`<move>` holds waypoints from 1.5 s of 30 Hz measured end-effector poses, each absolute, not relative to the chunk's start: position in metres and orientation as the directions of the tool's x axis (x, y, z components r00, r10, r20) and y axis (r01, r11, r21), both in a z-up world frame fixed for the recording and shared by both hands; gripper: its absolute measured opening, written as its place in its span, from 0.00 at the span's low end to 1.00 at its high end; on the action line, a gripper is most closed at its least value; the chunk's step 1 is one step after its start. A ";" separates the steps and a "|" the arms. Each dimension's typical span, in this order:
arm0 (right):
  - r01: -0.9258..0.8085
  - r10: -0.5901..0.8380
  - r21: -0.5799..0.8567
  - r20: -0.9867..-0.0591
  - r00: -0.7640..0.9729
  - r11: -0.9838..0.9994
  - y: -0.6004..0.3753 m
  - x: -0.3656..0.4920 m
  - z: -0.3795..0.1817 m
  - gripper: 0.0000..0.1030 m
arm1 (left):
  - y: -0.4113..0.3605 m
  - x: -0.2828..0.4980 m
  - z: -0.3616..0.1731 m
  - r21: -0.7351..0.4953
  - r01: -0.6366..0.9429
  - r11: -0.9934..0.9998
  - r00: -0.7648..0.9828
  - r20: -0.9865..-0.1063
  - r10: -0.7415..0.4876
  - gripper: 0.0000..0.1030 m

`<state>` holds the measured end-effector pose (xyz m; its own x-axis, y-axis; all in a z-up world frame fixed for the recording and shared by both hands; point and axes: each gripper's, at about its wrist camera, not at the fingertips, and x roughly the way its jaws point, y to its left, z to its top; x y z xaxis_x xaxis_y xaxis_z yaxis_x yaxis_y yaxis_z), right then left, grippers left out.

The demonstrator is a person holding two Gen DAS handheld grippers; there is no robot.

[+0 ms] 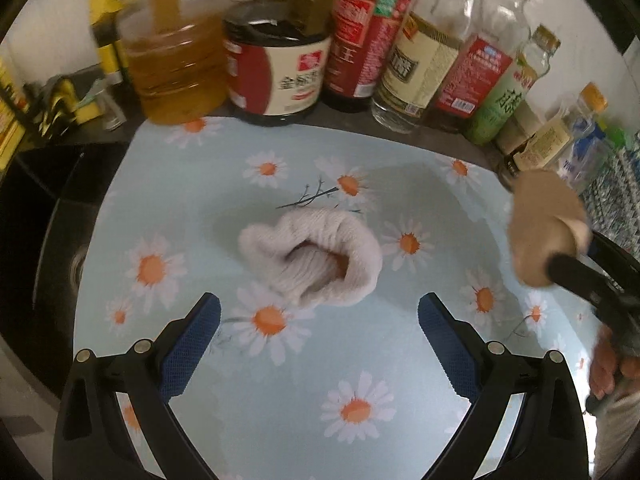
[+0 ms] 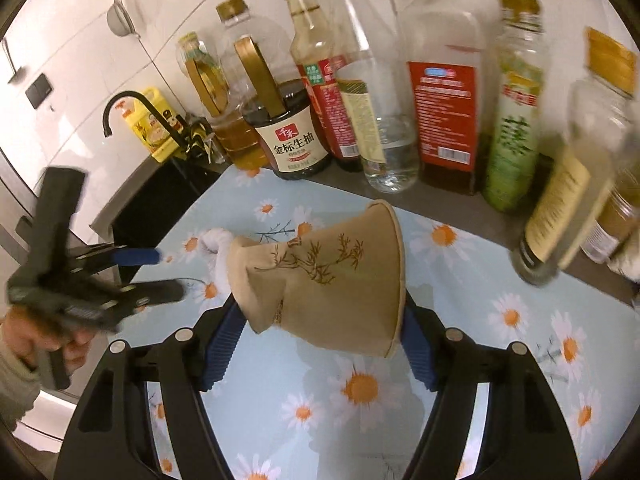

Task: Collect trash
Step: 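Grasp the tan paper cup with the right tool while the left tool grasps the white knitted cloth, then carry the knitted cloth in the left tool while the right tool carries the paper cup down to the bin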

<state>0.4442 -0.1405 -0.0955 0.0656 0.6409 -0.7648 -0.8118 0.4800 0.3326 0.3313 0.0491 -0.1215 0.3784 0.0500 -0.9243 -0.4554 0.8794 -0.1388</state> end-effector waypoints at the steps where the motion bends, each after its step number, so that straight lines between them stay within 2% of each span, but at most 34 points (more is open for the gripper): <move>1: -0.806 0.638 0.332 -0.767 0.071 0.490 -0.145 0.442 -0.095 0.69 | 0.049 0.337 -0.124 -0.124 -0.452 0.883 0.366 -0.929 0.057 0.93; 5: -0.789 0.648 0.347 -0.757 0.084 0.507 -0.165 0.434 -0.089 0.69 | 0.056 0.352 -0.136 -0.068 -0.457 0.887 0.324 -0.941 0.095 0.93; 12: -0.749 0.648 0.375 -0.755 0.094 0.546 -0.193 0.425 -0.089 0.69 | 0.062 0.371 -0.148 -0.049 -0.424 0.904 0.328 -0.939 0.103 0.91; 13: -0.743 0.648 0.379 -0.756 0.096 0.552 -0.196 0.424 -0.090 0.69 | 0.062 0.371 -0.148 -0.055 -0.418 0.907 0.332 -0.938 0.096 0.87; 15: -0.731 0.644 0.385 -0.759 0.098 0.564 -0.200 0.424 -0.092 0.69 | 0.062 0.373 -0.150 -0.055 -0.406 0.912 0.327 -0.941 0.088 0.71; 17: -0.717 0.640 0.392 -0.762 0.098 0.576 -0.205 0.424 -0.095 0.69 | 0.062 0.372 -0.152 -0.057 -0.397 0.916 0.328 -0.941 0.084 0.64; 18: -0.711 0.639 0.396 -0.763 0.097 0.581 -0.207 0.423 -0.097 0.69 | 0.063 0.371 -0.152 -0.065 -0.393 0.917 0.329 -0.942 0.074 0.57; 21: -0.699 0.633 0.400 -0.768 0.097 0.593 -0.209 0.420 -0.101 0.69 | 0.058 0.366 -0.152 -0.075 -0.360 0.930 0.335 -0.941 0.053 0.44; 27: -0.681 0.630 0.407 -0.770 0.103 0.608 -0.209 0.410 -0.102 0.69 | 0.057 0.349 -0.143 -0.102 -0.343 0.934 0.360 -0.932 0.030 0.30; 31: -0.673 0.628 0.403 -0.769 0.119 0.620 -0.207 0.399 -0.098 0.69 | 0.058 0.333 -0.132 -0.119 -0.318 0.941 0.388 -0.922 0.015 0.28; 45: -0.636 0.596 0.363 -0.780 0.192 0.681 -0.193 0.327 -0.082 0.69 | 0.051 0.253 -0.087 -0.156 -0.184 0.970 0.512 -0.858 -0.041 0.27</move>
